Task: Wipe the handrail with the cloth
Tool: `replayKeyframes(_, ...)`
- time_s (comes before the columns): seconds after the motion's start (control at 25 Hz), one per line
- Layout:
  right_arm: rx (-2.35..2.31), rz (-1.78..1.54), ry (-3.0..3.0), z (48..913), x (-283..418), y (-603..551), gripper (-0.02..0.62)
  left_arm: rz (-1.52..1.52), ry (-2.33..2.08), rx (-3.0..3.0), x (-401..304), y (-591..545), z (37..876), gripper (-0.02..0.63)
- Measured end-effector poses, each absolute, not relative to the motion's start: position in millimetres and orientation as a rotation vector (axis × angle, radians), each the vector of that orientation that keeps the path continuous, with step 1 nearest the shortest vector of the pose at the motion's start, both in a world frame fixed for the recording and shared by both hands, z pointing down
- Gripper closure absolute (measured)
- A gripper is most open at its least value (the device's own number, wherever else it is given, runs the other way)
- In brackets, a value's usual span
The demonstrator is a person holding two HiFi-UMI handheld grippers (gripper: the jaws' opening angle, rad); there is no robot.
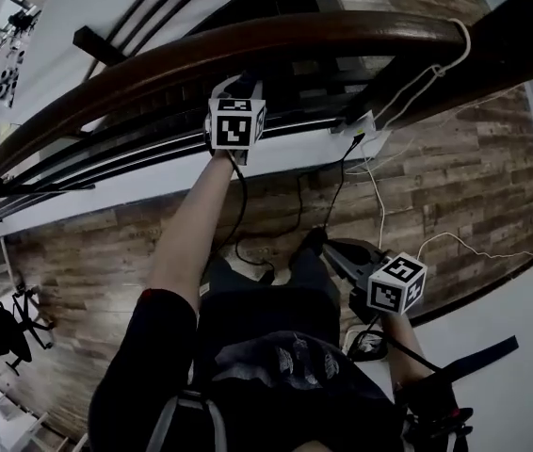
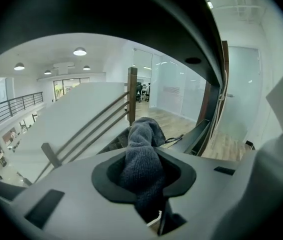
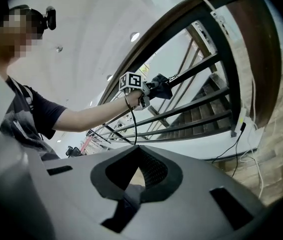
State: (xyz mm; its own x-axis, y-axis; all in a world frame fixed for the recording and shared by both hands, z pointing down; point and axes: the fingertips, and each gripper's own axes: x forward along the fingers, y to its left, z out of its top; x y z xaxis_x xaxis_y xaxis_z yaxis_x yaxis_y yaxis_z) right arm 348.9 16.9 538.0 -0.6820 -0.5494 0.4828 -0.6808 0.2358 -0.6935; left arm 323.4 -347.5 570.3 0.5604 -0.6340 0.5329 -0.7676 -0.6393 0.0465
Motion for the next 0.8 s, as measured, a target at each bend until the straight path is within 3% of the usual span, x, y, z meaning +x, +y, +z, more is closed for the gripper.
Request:
replayKeyframes(0.44, 1.033, 1.46, -2.415, 516, 77, -62, 0.591, 0.713, -1.243, 2.497, 22, -389, 571, 0.511)
replayKeyframes(0.8, 0.74, 1.548, -2.445, 526, 14, -52, 0.592, 0.977, -1.597, 2.231, -197, -408, 583, 0.511)
